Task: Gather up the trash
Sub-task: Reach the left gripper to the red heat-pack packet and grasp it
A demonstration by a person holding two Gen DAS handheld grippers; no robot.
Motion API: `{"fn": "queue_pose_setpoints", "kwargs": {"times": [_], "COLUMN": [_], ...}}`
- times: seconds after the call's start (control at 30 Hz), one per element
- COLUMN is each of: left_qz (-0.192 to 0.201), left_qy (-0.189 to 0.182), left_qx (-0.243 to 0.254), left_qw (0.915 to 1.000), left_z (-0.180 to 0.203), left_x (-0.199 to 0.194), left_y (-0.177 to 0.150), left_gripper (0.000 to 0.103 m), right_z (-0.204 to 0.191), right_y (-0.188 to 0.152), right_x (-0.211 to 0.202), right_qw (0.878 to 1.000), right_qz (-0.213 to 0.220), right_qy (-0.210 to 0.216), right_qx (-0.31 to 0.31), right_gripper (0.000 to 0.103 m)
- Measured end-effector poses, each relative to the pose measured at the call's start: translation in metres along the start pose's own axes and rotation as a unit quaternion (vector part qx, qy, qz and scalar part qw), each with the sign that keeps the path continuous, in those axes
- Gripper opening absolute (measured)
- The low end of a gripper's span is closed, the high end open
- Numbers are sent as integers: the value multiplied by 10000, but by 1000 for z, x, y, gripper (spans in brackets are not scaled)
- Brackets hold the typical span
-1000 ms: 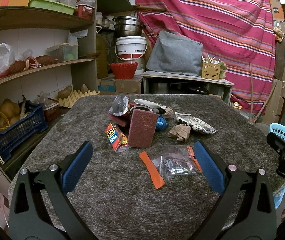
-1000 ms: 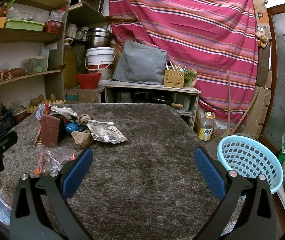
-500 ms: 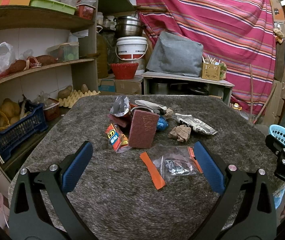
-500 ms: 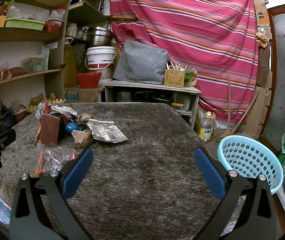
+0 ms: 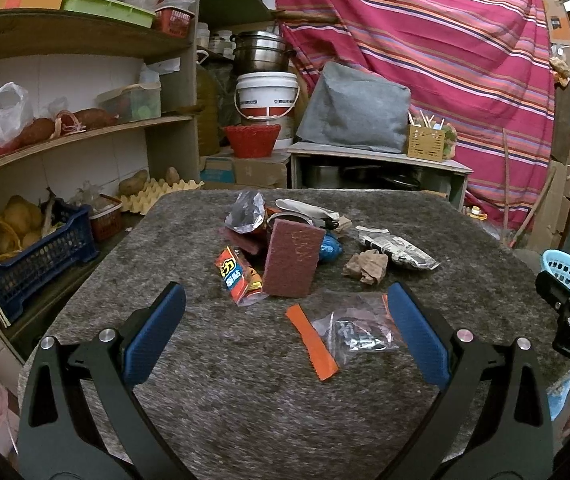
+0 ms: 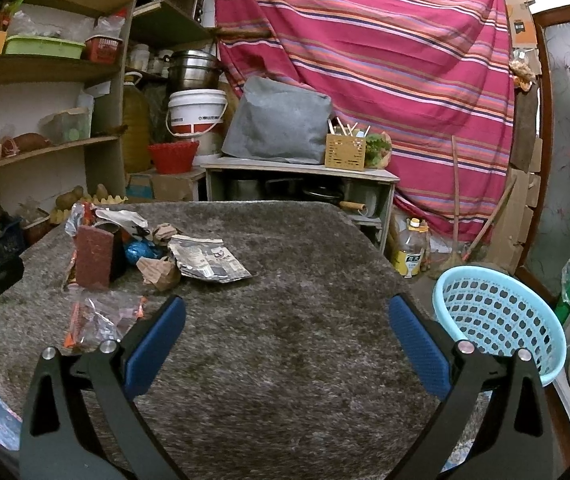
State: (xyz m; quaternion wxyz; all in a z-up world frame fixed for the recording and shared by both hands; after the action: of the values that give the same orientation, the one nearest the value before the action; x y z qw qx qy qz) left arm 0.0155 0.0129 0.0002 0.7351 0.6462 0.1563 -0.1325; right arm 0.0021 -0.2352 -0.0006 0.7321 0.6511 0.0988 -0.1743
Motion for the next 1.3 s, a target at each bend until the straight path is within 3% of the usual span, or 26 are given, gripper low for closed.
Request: {"fn": "queue_pose_setpoints", "kwargs": {"times": [0.4, 0.7, 0.83, 0.97, 1.1, 1.17, 1.3], "left_qz": [-64, -105, -111, -470, -656, -943, -1128], "left_qy": [120, 186, 309, 94, 238, 293, 553], "left_qx": [-79, -160, -8, 41, -133, -212, 72], "left_qw": [9999, 9996, 9995, 9988, 9975, 9949, 9921], "left_z": [-16, -35, -39, -47, -63, -67, -65], "left_x": [7, 34, 58, 94, 120, 136, 154], "left_y": [3, 44, 62, 69, 59, 50, 37], "left_gripper": [98, 98, 98, 98, 98, 97, 97], "right_z": [2, -9, -13, -16, -19, -20, -9], "right_y": [6, 63, 77, 72, 60, 54, 51], "right_x": [0, 18, 54, 85, 107, 118, 133], "right_qw": [9999, 9996, 9995, 9989, 9983, 9981, 9975], "right_qz": [-13, 132, -181, -320, -347, -397, -561], "right_qy": [22, 26, 107, 288, 389, 376, 414], "right_qx": [103, -267, -231, -172, -255, -285, 129], "right_gripper": [99, 99, 99, 99, 99, 99, 99]}}
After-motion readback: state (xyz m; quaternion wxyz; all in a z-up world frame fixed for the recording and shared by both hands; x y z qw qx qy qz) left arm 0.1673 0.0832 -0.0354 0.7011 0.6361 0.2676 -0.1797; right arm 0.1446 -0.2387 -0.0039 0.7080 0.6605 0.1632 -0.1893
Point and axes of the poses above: each gripper's, at about its wrist camera, not at the fingertips, and x roughly the way its jaws point, z to its right, y to its top, the point moved 2 cm from there along x, roughly the way its jaws point, and after that the axes turned 7 degrees about -x, right-handed, at the moved point
